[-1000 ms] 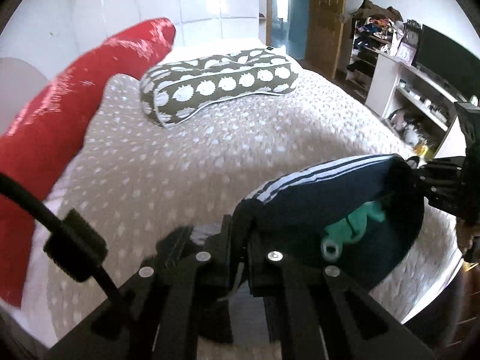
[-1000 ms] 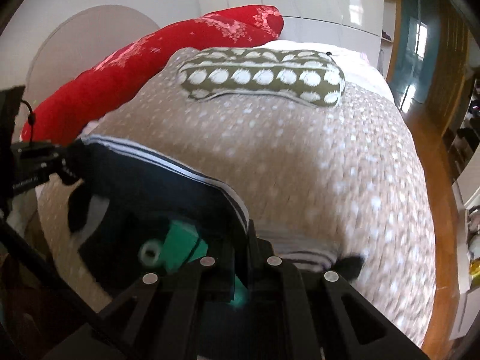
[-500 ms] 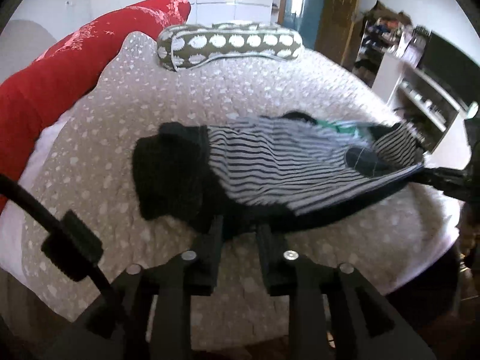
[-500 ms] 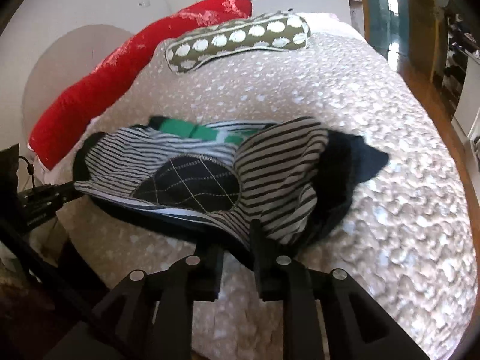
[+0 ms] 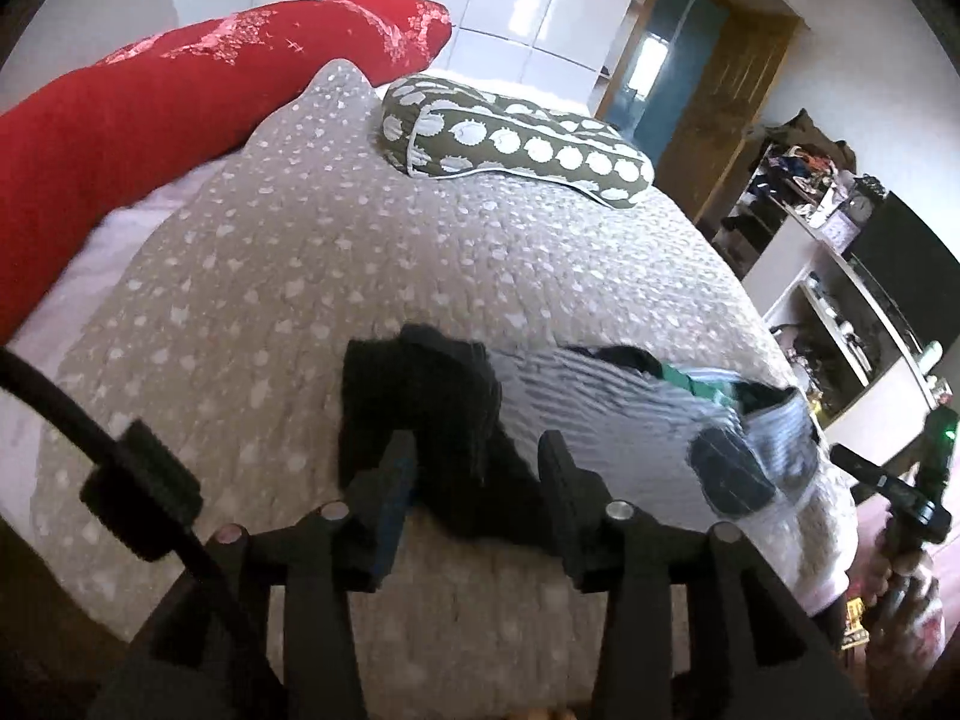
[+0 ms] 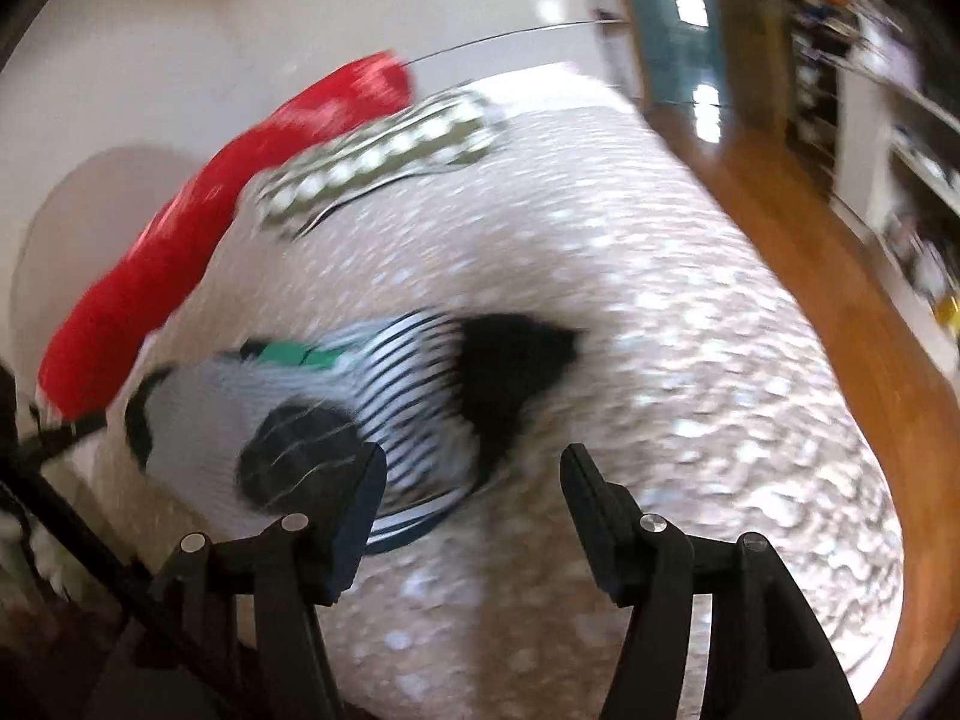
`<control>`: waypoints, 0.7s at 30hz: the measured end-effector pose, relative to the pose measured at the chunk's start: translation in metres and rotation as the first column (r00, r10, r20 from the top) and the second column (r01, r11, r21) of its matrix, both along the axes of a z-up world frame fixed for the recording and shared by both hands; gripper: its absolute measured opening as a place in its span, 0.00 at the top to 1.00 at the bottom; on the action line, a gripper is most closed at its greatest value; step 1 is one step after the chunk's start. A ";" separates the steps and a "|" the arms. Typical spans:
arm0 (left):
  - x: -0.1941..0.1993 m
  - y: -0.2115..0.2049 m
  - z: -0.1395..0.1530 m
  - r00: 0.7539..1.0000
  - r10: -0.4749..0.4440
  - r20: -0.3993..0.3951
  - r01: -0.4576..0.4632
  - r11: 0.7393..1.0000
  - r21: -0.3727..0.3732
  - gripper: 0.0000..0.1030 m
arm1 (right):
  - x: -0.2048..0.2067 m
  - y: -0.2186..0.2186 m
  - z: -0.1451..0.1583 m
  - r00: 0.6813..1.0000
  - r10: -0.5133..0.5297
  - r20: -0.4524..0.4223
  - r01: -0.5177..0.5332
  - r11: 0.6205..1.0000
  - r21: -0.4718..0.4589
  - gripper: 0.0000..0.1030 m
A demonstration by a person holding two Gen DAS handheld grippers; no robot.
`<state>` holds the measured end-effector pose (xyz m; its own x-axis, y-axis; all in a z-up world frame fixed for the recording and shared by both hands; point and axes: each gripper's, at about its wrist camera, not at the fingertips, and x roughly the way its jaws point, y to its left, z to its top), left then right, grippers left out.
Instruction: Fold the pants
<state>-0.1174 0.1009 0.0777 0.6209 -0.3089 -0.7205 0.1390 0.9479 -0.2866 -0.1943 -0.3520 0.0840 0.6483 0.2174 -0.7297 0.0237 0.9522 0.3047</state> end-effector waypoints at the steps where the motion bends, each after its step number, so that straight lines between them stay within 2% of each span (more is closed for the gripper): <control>1: 0.011 -0.003 -0.006 1.000 0.025 -0.009 -0.025 1.000 0.001 0.61 | 0.002 -0.006 -0.001 1.000 -0.026 -0.003 0.026 1.000 0.015 0.38; 3: 0.023 -0.003 -0.015 0.998 0.063 -0.014 -0.063 0.998 0.024 0.61 | 0.009 -0.014 -0.001 0.999 -0.051 -0.007 0.051 0.997 0.050 0.38; 6: 0.036 -0.008 -0.032 0.992 0.121 -0.045 -0.116 0.988 0.098 0.60 | 0.022 -0.016 -0.005 0.998 -0.066 -0.009 0.066 0.991 0.114 0.38; 8: 0.036 -0.012 -0.042 0.989 0.143 -0.044 -0.135 0.978 0.159 0.55 | 0.034 -0.012 -0.010 0.998 -0.067 -0.014 0.068 0.987 0.143 0.38; 9: 0.035 -0.013 -0.044 0.988 0.150 -0.039 -0.141 0.974 0.176 0.52 | 0.043 -0.006 -0.012 0.998 -0.056 -0.017 0.058 0.988 0.146 0.45; 10: 0.034 -0.013 -0.046 0.987 0.157 -0.038 -0.148 0.972 0.184 0.50 | 0.051 -0.001 -0.013 0.999 -0.037 -0.024 0.040 0.989 0.144 0.71; 11: 0.033 -0.012 -0.049 0.985 0.165 -0.040 -0.155 0.970 0.188 0.49 | 0.061 0.006 -0.017 0.998 -0.004 -0.057 0.012 0.990 0.138 0.83; 13: 0.034 -0.007 -0.055 0.981 0.183 -0.061 -0.170 0.970 0.174 0.46 | 0.075 0.017 -0.017 0.993 0.041 -0.107 -0.029 0.994 0.106 0.90; 15: 0.034 0.000 -0.061 0.975 0.202 -0.087 -0.190 0.973 0.134 0.43 | 0.081 0.026 0.005 0.996 0.072 -0.050 -0.069 0.995 0.072 0.91; 18: 0.030 0.005 -0.065 0.972 0.217 -0.086 -0.210 0.973 0.092 0.43 | 0.077 0.015 0.048 0.996 0.037 0.086 -0.048 0.991 0.124 0.95; 20: 0.027 0.004 -0.066 0.972 0.223 -0.073 -0.216 0.972 0.095 0.43 | 0.071 0.005 0.060 0.989 -0.016 0.144 0.001 0.994 0.105 0.94; 21: 0.027 0.003 -0.066 0.972 0.226 -0.066 -0.219 0.971 0.099 0.42 | 0.070 -0.001 0.056 0.989 -0.041 0.141 0.028 0.995 0.097 0.94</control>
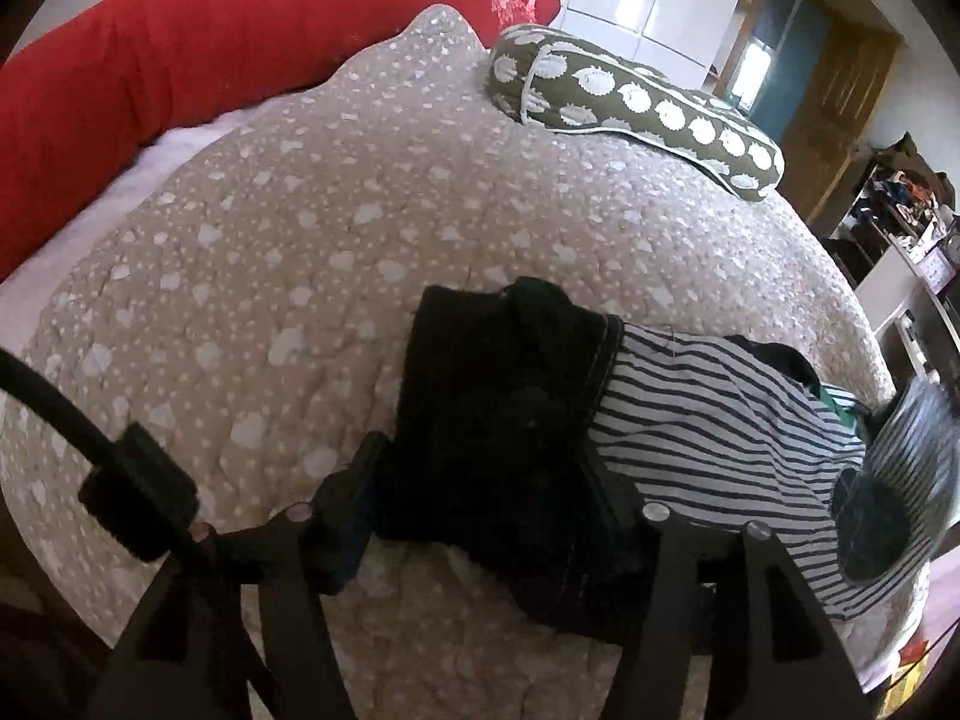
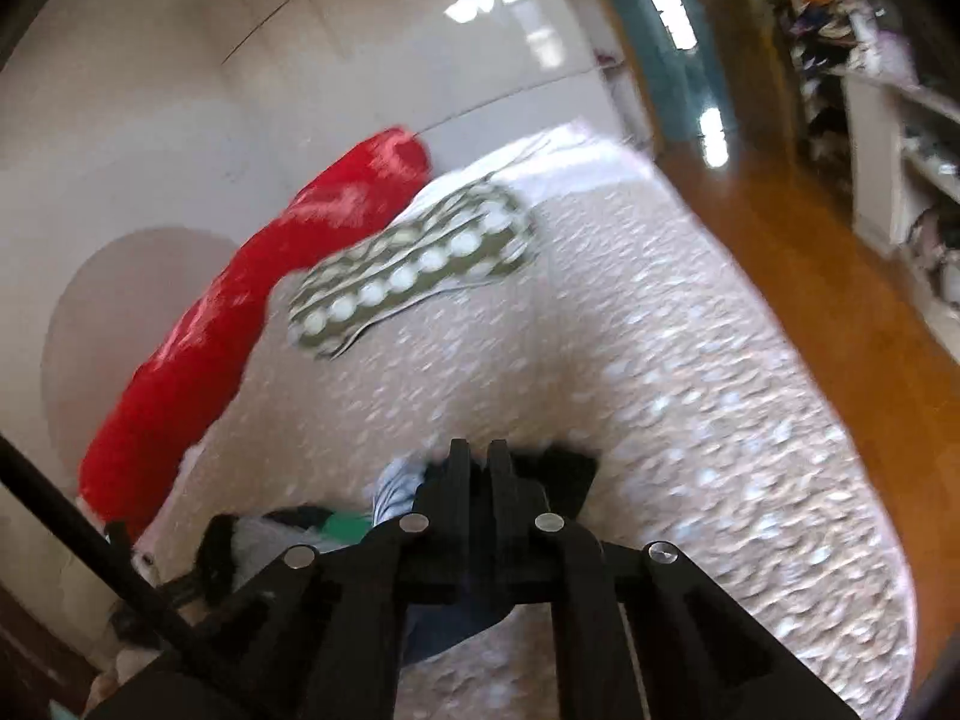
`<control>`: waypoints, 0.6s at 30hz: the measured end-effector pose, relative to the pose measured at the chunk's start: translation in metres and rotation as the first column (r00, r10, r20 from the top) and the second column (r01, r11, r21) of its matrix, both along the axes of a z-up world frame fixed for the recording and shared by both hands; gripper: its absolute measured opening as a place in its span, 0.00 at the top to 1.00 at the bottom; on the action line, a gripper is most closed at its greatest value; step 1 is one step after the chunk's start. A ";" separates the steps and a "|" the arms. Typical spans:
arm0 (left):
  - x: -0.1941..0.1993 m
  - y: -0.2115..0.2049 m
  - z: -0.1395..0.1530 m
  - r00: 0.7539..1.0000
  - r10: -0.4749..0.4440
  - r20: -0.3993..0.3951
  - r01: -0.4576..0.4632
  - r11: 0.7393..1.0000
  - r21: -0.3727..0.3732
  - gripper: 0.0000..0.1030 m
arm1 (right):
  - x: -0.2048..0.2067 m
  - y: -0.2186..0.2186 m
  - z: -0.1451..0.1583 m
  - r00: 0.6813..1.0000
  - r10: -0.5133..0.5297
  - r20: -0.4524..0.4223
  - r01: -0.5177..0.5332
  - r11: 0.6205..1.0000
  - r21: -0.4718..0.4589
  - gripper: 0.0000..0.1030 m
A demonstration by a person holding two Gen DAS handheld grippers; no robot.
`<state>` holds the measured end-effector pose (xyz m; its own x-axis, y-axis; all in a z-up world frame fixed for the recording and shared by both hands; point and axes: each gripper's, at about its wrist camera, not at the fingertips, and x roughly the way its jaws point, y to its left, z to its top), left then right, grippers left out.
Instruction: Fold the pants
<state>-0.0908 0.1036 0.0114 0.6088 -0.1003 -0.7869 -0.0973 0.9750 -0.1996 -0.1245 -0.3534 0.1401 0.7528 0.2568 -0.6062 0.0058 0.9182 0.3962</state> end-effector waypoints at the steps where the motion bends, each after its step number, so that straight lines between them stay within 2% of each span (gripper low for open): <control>1: 0.000 -0.001 -0.001 1.000 0.001 0.006 -0.001 1.000 0.007 0.42 | 0.000 -0.006 -0.011 0.999 -0.022 -0.031 0.021 1.000 -0.004 0.94; 4: -0.001 -0.003 -0.002 1.000 -0.003 0.021 0.002 1.000 0.019 0.41 | -0.003 -0.019 -0.050 0.980 -0.115 -0.159 0.102 0.991 -0.087 0.94; 6: -0.001 -0.002 -0.003 1.000 -0.005 0.025 0.005 1.000 0.015 0.40 | -0.014 -0.029 -0.065 0.971 -0.137 -0.195 0.132 0.991 -0.036 0.92; 8: 0.000 -0.002 -0.004 1.000 -0.003 0.024 0.003 1.000 0.012 0.40 | -0.022 -0.035 -0.068 0.973 -0.131 -0.189 0.141 0.989 0.044 0.87; 9: 0.000 -0.002 -0.004 1.000 -0.002 0.024 0.001 1.000 0.013 0.39 | -0.024 -0.035 -0.066 0.976 -0.127 -0.175 0.139 0.989 0.058 0.79; 10: 0.000 -0.003 -0.004 1.000 0.000 0.024 0.000 1.000 0.018 0.38 | -0.024 -0.032 -0.063 0.980 -0.118 -0.161 0.130 0.989 0.066 0.68; 12: 0.000 -0.005 -0.004 1.000 0.001 0.027 -0.002 1.000 0.030 0.38 | -0.018 -0.021 -0.060 0.987 -0.075 -0.141 0.087 0.993 0.084 0.59; 16: 0.001 -0.007 -0.004 1.000 -0.003 0.031 0.002 0.999 0.042 0.36 | 0.002 0.009 -0.068 0.988 0.015 -0.151 -0.007 0.999 0.052 0.59; 18: 0.001 -0.008 -0.005 0.999 -0.004 0.034 0.003 0.999 0.043 0.35 | 0.013 0.023 -0.080 0.982 0.048 -0.183 -0.044 0.999 0.024 0.59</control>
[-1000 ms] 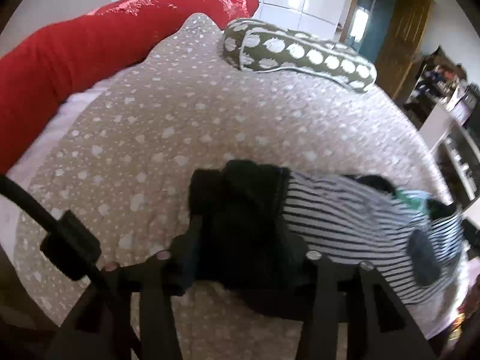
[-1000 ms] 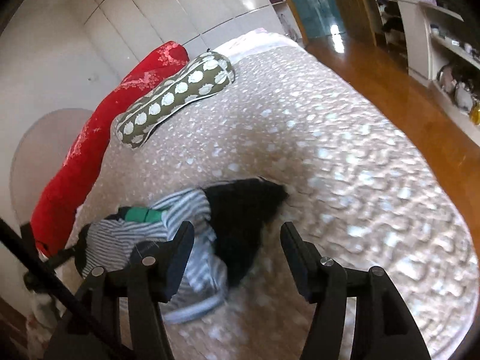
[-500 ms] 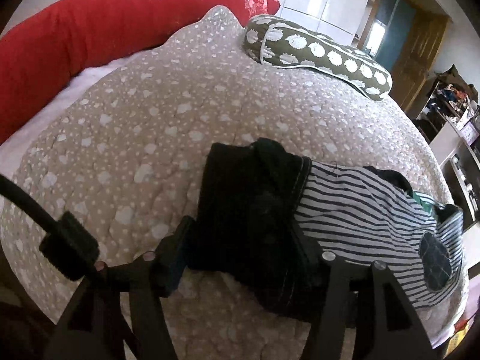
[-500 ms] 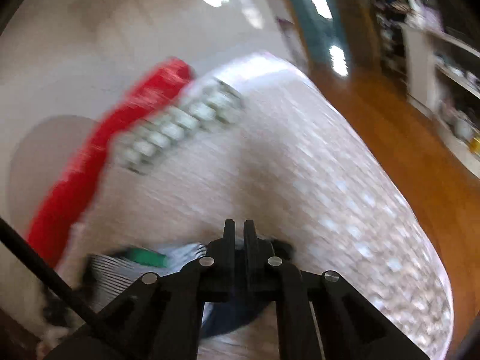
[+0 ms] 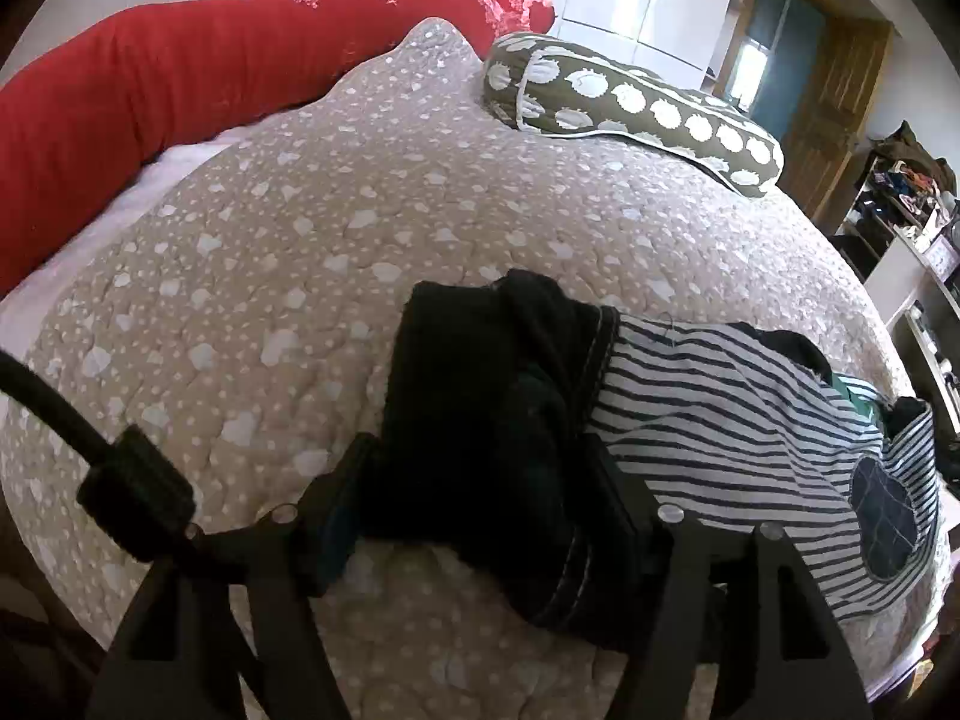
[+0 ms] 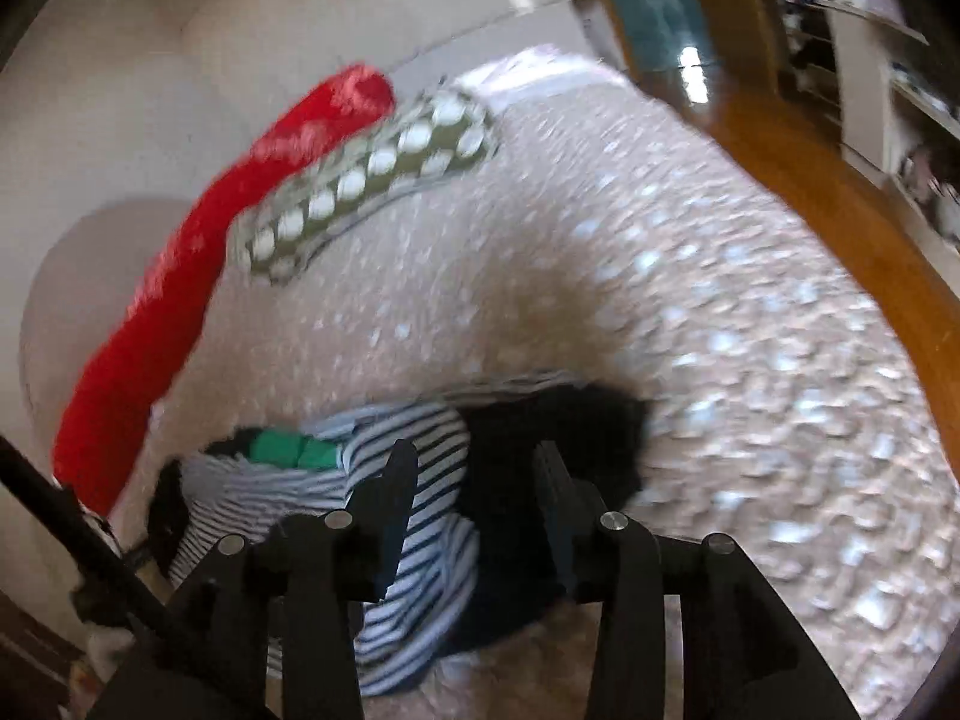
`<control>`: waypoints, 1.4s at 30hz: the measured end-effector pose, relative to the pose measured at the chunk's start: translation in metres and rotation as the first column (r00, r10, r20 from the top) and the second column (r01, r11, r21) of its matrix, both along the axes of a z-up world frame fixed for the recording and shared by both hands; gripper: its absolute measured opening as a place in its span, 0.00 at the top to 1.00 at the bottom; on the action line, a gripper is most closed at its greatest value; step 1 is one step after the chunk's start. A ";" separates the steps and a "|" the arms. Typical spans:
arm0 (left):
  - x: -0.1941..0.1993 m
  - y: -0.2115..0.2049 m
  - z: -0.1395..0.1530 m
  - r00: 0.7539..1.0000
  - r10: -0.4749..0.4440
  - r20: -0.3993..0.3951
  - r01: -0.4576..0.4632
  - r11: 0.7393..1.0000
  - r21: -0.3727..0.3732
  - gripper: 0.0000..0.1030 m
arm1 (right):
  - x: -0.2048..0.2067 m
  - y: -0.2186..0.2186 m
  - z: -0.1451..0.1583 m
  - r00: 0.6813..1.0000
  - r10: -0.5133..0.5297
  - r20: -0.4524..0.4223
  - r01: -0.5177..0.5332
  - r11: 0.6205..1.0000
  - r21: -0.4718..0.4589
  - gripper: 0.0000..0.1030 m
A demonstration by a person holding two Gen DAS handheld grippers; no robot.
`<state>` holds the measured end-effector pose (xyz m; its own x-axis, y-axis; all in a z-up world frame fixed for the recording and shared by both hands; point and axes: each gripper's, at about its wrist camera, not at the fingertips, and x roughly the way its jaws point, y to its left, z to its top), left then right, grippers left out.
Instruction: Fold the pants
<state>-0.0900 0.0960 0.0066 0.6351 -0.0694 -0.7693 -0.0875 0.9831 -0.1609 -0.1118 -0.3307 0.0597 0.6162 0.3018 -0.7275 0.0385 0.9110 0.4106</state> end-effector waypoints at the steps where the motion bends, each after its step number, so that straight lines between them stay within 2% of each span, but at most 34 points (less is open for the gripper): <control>1: 0.000 0.000 0.000 1.000 0.000 0.002 0.000 1.000 -0.001 0.34 | 0.006 0.006 -0.008 0.999 0.017 -0.027 -0.017 1.000 -0.007 0.59; 2: 0.000 0.000 0.000 1.000 -0.001 0.003 0.001 1.000 -0.001 0.34 | 0.015 0.013 -0.016 0.997 0.037 -0.069 -0.038 0.999 -0.016 0.62; 3: 0.000 -0.001 -0.001 1.000 -0.003 0.005 0.003 1.000 0.000 0.33 | 0.020 0.016 -0.019 0.994 0.048 -0.101 -0.051 0.998 -0.025 0.81; 4: 0.000 -0.001 -0.001 1.000 -0.004 0.007 0.004 1.000 0.002 0.32 | 0.022 0.016 -0.017 0.992 0.056 -0.109 -0.057 0.998 -0.007 0.90; 6: 0.000 -0.001 -0.001 1.000 -0.001 0.009 0.001 1.000 0.002 0.32 | 0.021 0.004 0.003 0.996 0.060 -0.062 -0.052 0.991 0.123 0.98; 7: 0.000 -0.001 -0.001 1.000 0.003 0.011 -0.003 1.000 -0.001 0.32 | 0.016 -0.003 0.018 0.999 0.037 -0.012 -0.034 0.987 0.154 0.98; 9: -0.001 -0.002 -0.001 1.000 0.010 0.017 -0.010 1.000 -0.002 0.31 | 0.003 -0.018 0.049 0.996 -0.035 0.086 0.021 0.988 0.156 0.99; 10: -0.001 -0.003 -0.002 1.000 0.014 0.022 -0.014 1.000 0.001 0.30 | -0.004 -0.024 0.059 0.990 -0.072 0.124 0.055 0.989 0.135 0.99; 12: -0.002 -0.005 -0.003 0.999 0.019 0.030 -0.019 1.000 0.013 0.29 | -0.013 -0.027 0.067 0.980 -0.132 0.152 0.134 0.991 -0.002 0.99; 13: -0.003 -0.006 -0.002 0.999 0.021 0.030 -0.021 1.000 0.014 0.29 | -0.016 -0.025 0.065 0.976 -0.154 0.155 0.167 0.983 -0.077 0.98; 14: -0.004 -0.005 -0.001 0.999 0.023 0.027 -0.024 1.000 0.006 0.30 | -0.018 -0.024 0.059 0.979 -0.143 0.145 0.157 0.983 -0.091 0.98; 16: -0.007 0.001 0.005 0.999 0.035 0.010 -0.035 0.999 -0.036 0.30 | -0.017 -0.021 0.043 0.994 -0.071 0.085 0.071 0.997 0.006 0.95; 17: -0.010 0.005 0.011 0.999 0.042 0.003 -0.042 0.996 -0.075 0.30 | -0.017 -0.016 0.035 0.997 -0.043 0.060 0.042 0.999 0.026 0.93; 19: -0.019 0.012 0.023 0.998 0.060 0.025 -0.056 0.988 -0.141 0.30 | -0.014 -0.002 0.026 0.999 -0.004 0.038 0.004 1.000 -0.006 0.75; 21: -0.024 0.017 0.036 0.996 0.067 0.061 -0.057 0.986 -0.155 0.30 | -0.009 0.010 0.014 1.000 0.012 0.011 -0.012 1.000 -0.021 0.68; 24: -0.021 0.028 0.045 0.993 0.092 0.081 -0.079 0.986 -0.146 0.30 | -0.007 0.016 -0.003 1.000 0.003 -0.017 -0.003 1.000 -0.002 0.68; 28: 0.004 0.042 0.034 0.995 0.096 0.001 -0.094 0.980 -0.178 0.30 | -0.006 0.029 -0.009 1.000 0.026 -0.010 -0.027 0.999 -0.035 0.70; 29: 0.009 0.039 0.031 0.996 0.086 -0.019 -0.088 0.982 -0.166 0.30 | -0.004 0.032 -0.010 0.999 0.034 -0.018 -0.034 0.998 -0.047 0.77; 30: 0.016 0.031 0.029 0.997 0.064 -0.031 -0.068 0.988 -0.140 0.30 | -0.003 0.033 -0.010 0.999 0.036 -0.026 -0.037 0.998 -0.053 0.94; 31: 0.019 0.024 0.028 0.999 0.042 -0.032 -0.046 0.992 -0.120 0.30 | -0.001 0.033 -0.010 0.999 0.038 -0.035 -0.040 0.998 -0.057 0.95; 32: 0.022 0.016 0.027 0.999 0.015 -0.037 -0.018 0.995 -0.095 0.34 | 0.001 0.032 -0.008 0.999 0.034 -0.035 -0.036 0.998 -0.052 0.96; 33: 0.028 0.006 0.026 0.998 -0.020 -0.055 0.017 0.998 -0.057 0.61 | 0.001 0.032 -0.006 0.999 0.032 -0.030 -0.033 0.998 -0.046 0.97; 34: 0.033 -0.003 0.023 0.996 -0.032 -0.086 0.032 0.999 -0.001 0.73 | 0.003 0.032 -0.002 0.999 0.031 -0.027 -0.032 0.999 -0.041 0.97; 36: 0.038 -0.006 0.025 0.995 -0.025 -0.092 0.027 1.000 0.015 0.75 | 0.007 0.032 0.009 1.000 0.023 -0.011 -0.024 0.999 -0.029 0.98; 39: 0.039 0.009 0.033 0.996 0.019 -0.088 -0.022 0.999 -0.028 0.76 | 0.011 0.032 0.033 0.999 0.009 0.045 -0.009 1.000 -0.009 0.98; 42: 0.037 0.023 0.033 0.994 0.069 -0.090 -0.073 0.997 -0.038 0.76 | 0.009 0.029 0.055 0.994 -0.015 0.112 0.015 1.000 0.003 0.98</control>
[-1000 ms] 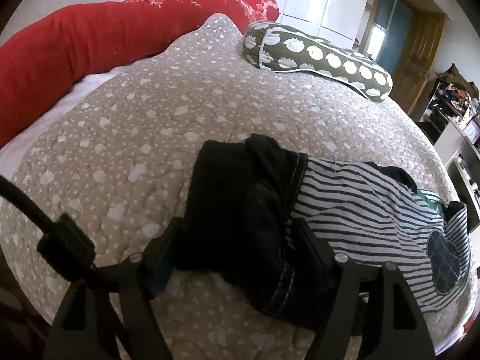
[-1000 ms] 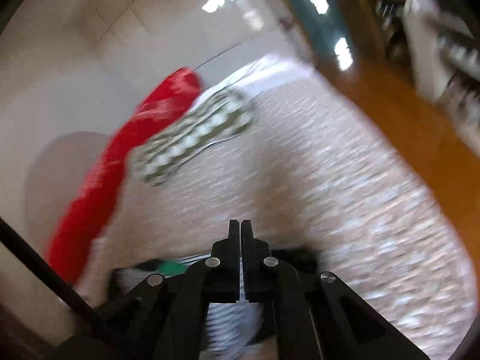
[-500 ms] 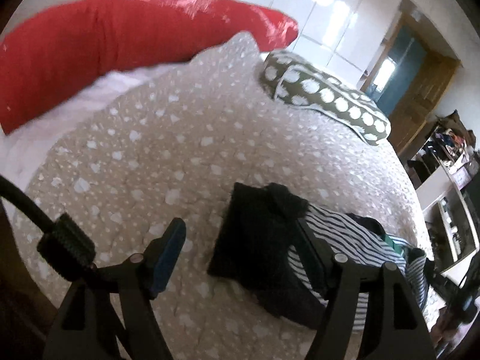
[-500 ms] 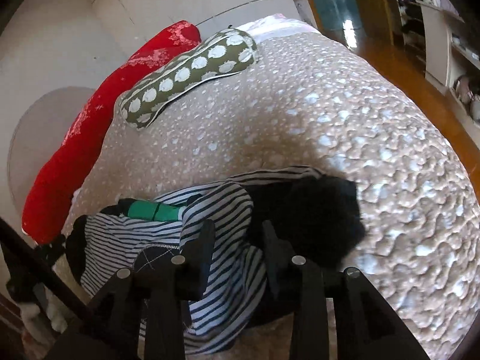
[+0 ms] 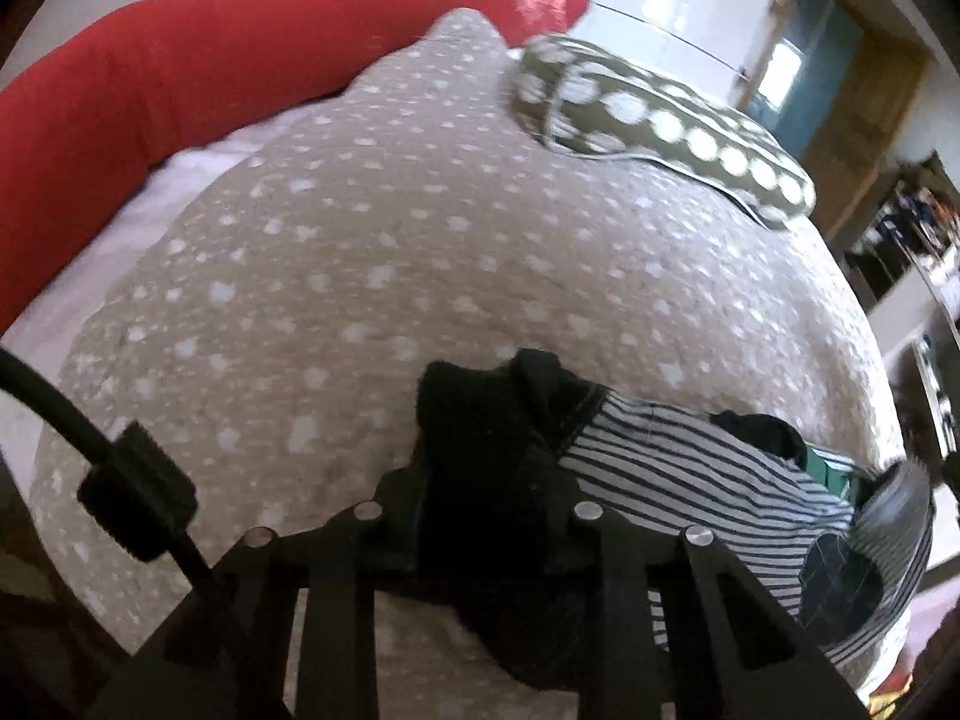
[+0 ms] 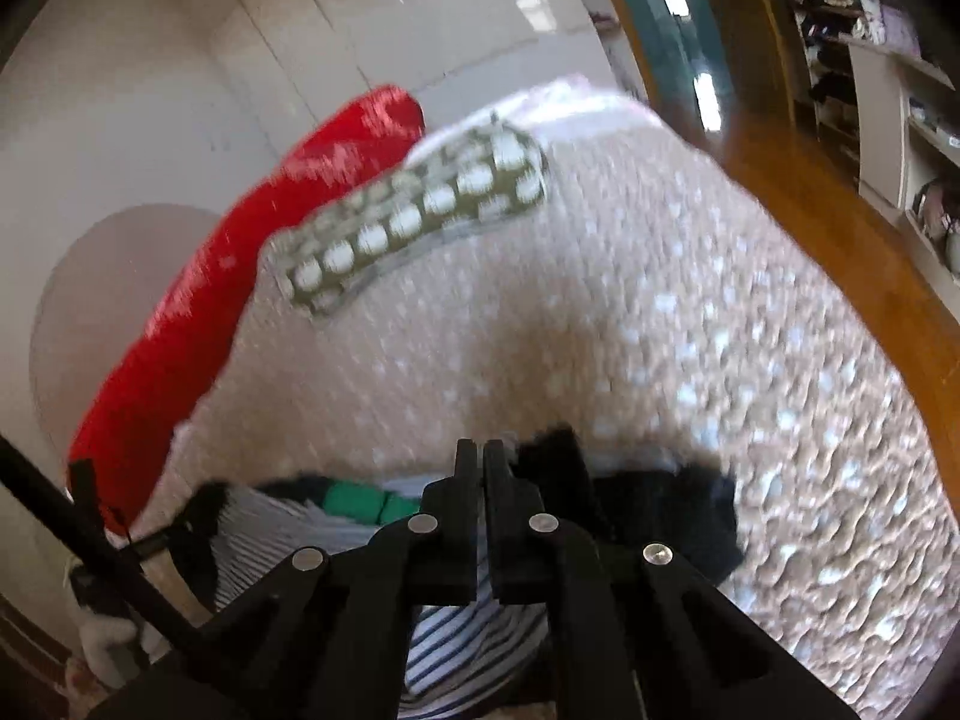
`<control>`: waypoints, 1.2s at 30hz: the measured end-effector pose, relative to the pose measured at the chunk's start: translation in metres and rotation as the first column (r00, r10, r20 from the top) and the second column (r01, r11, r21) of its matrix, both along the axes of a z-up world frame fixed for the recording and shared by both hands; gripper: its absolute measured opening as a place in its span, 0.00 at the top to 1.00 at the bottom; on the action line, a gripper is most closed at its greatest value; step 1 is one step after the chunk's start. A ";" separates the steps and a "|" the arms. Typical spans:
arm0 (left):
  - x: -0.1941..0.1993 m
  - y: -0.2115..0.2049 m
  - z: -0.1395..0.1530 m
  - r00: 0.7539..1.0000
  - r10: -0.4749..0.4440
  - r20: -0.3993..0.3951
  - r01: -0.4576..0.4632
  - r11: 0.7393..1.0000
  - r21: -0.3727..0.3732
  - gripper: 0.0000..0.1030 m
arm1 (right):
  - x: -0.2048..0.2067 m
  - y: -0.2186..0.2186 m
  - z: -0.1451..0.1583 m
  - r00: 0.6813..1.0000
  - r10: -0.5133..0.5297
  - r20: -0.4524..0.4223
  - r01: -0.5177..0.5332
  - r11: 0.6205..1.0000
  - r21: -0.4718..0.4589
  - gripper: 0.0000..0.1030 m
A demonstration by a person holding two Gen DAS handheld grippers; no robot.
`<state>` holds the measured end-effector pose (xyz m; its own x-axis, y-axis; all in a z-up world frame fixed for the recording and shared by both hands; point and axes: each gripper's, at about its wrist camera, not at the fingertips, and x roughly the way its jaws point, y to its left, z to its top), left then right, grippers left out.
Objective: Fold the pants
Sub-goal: 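Hold the waistband with both grippers and smooth the pants flat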
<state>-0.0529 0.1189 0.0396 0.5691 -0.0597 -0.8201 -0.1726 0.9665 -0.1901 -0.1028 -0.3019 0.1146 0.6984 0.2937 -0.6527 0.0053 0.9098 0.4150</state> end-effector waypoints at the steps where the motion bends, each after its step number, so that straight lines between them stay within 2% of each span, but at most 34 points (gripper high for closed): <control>1: -0.001 0.004 -0.002 1.000 0.015 0.000 -0.015 1.000 -0.007 0.76 | -0.001 -0.001 0.004 1.000 -0.006 0.014 0.007 1.000 -0.004 0.98; 3: -0.004 0.009 -0.006 0.999 0.039 0.013 -0.038 0.998 -0.044 0.75 | -0.004 -0.003 0.005 0.999 -0.022 0.027 0.024 0.999 -0.047 0.98; 6: -0.009 0.018 -0.015 0.995 0.094 0.018 -0.091 0.985 -0.145 0.74 | -0.007 -0.013 -0.008 0.998 -0.068 -0.004 0.067 0.995 -0.078 0.97; 9: -0.020 0.023 -0.010 0.997 0.069 0.043 -0.057 0.971 -0.233 0.74 | -0.016 -0.030 -0.023 0.996 -0.073 -0.041 0.073 0.997 0.002 0.93; 11: -0.028 0.024 -0.002 0.996 0.046 0.070 -0.027 0.966 -0.256 0.74 | -0.023 -0.035 -0.030 0.997 -0.065 -0.043 0.066 0.997 0.031 0.91; 13: -0.040 0.022 0.011 0.995 0.021 0.102 0.006 0.967 -0.255 0.72 | -0.026 -0.034 -0.035 0.998 -0.043 -0.046 0.045 0.998 0.038 0.77; 15: -0.052 0.019 0.022 0.992 0.001 0.125 0.031 0.968 -0.249 0.70 | -0.024 -0.030 -0.044 0.998 -0.015 -0.061 0.018 0.998 0.054 0.70; 20: -0.073 0.003 0.046 0.983 -0.047 0.178 0.087 0.971 -0.221 0.68 | -0.009 -0.006 -0.068 0.992 0.070 -0.109 -0.062 0.995 0.076 0.70; 22: -0.079 -0.003 0.056 0.977 -0.055 0.205 0.098 0.973 -0.207 0.68 | -0.001 -0.001 -0.075 0.983 0.107 -0.152 -0.091 0.990 0.112 0.98; 23: -0.082 -0.004 0.062 0.974 -0.050 0.222 0.096 0.975 -0.201 0.68 | 0.000 -0.002 -0.072 0.983 0.104 -0.150 -0.084 0.987 0.134 0.98; 25: -0.085 -0.006 0.069 0.967 -0.044 0.250 0.090 0.981 -0.174 0.68 | -0.008 -0.005 -0.051 0.996 0.049 -0.076 -0.040 0.993 0.115 0.99; 27: -0.085 -0.007 0.071 0.965 -0.044 0.259 0.087 0.983 -0.159 0.67 | -0.022 -0.009 -0.023 0.999 -0.032 0.018 0.031 0.998 0.047 0.99; 29: -0.084 -0.008 0.067 0.969 -0.035 0.245 0.078 0.983 -0.166 0.67 | -0.034 -0.005 -0.001 0.991 -0.084 0.104 0.092 0.993 -0.071 0.99; 31: -0.082 -0.009 0.061 0.975 -0.031 0.220 0.073 0.980 -0.186 0.67 | -0.037 0.000 0.004 0.984 -0.111 0.137 0.134 0.975 -0.176 0.98; 32: -0.082 -0.011 0.059 0.977 -0.036 0.212 0.077 0.978 -0.192 0.67 | -0.034 0.000 0.000 0.985 -0.124 0.122 0.149 0.965 -0.218 0.98; 33: -0.083 -0.013 0.058 0.977 -0.044 0.208 0.084 0.978 -0.191 0.67 | -0.032 -0.003 -0.005 0.986 -0.134 0.104 0.153 0.964 -0.216 0.98; 35: -0.084 -0.017 0.058 0.977 -0.061 0.202 0.098 0.980 -0.175 0.65 | -0.034 -0.021 -0.016 0.988 -0.141 0.065 0.148 0.981 -0.127 0.92; 36: -0.084 -0.018 0.058 0.977 -0.068 0.201 0.103 0.980 -0.171 0.64 | -0.037 -0.030 -0.020 0.986 -0.159 0.051 0.163 0.982 -0.094 0.76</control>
<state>-0.1373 0.1006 0.0976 0.7022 -0.2508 -0.6663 -0.0338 0.9231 -0.3830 -0.1401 -0.3315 0.0942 0.7594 0.1120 -0.6409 0.1389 0.9345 0.3279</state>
